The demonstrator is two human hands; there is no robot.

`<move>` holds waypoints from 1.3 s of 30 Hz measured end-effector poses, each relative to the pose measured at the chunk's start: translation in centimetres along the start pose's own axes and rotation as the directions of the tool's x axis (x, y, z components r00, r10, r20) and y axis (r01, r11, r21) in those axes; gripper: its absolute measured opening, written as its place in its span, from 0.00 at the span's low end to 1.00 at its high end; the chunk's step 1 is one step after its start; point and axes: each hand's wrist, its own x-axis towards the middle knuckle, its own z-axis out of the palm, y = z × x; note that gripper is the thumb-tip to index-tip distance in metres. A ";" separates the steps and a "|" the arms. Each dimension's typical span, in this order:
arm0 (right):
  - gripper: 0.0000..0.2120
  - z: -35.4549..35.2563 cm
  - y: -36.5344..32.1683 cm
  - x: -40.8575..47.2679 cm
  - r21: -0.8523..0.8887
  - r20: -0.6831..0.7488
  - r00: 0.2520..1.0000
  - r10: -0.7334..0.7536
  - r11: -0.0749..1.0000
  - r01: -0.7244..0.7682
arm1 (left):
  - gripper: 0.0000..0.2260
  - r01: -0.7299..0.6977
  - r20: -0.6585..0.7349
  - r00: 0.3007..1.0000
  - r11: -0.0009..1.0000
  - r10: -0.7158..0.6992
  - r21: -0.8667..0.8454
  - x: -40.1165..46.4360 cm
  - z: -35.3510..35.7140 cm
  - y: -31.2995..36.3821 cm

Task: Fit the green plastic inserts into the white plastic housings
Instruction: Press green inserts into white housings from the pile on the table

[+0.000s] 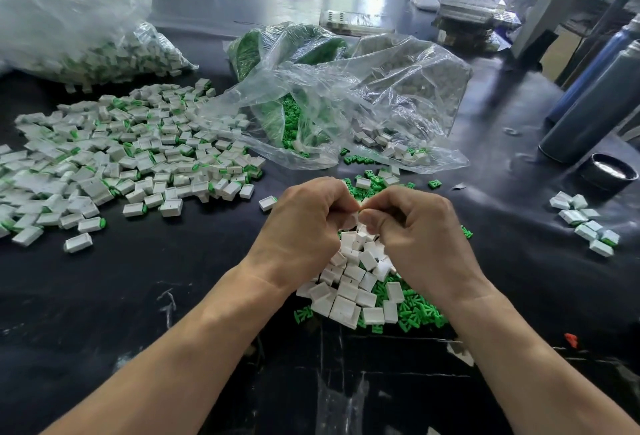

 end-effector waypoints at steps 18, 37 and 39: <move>0.27 0.9 -0.5 0.4 0.480 -0.001 0.963 0.271 0.845 -0.237 | 0.01 0.131 -0.019 0.988 0.881 -0.156 -0.454 0.3 0.5 0.4; 0.30 2.3 -1.1 0.1 0.325 -0.066 0.962 0.265 0.917 -0.231 | 0.05 0.170 0.105 0.985 0.845 -0.135 -0.507 -0.5 1.7 2.3; 0.31 2.4 -1.2 0.2 0.302 -0.099 0.965 0.243 0.931 -0.203 | 0.05 0.177 0.100 0.984 0.844 -0.147 -0.507 -0.5 1.7 2.2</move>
